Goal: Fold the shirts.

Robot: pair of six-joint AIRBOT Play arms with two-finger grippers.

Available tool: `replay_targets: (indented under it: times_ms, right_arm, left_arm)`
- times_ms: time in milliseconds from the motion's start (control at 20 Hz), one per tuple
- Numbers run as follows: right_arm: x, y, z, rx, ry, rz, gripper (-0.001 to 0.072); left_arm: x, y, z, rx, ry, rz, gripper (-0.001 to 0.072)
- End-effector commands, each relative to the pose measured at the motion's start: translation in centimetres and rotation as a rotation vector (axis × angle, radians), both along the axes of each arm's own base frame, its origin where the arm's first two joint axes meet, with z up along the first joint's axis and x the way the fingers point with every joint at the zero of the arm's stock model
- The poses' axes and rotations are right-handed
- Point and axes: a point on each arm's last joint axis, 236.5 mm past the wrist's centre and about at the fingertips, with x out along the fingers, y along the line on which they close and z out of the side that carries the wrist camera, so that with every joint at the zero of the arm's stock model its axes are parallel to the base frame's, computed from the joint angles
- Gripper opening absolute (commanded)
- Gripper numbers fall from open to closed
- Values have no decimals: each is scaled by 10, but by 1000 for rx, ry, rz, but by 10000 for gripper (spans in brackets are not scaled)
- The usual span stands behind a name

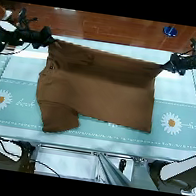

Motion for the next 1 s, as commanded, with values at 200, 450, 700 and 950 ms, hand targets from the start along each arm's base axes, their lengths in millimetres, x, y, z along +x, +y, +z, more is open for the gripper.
replay_targets:
  times_ms: [200,450,700,950]
  right_arm:
    - [-52,15,-19,-59,169,171,19]
    - [-76,36,-55,-116,266,233,19]
    - [-78,29,-59,-166,324,150,414]
    - [-93,-3,-6,-334,235,136,417]
  left_arm:
    - [-91,19,-62,172,301,-290,14]
    - [-109,17,-91,168,373,-299,14]
    - [-126,8,-77,116,453,-328,510]
    - [-146,19,-18,145,409,-318,510]
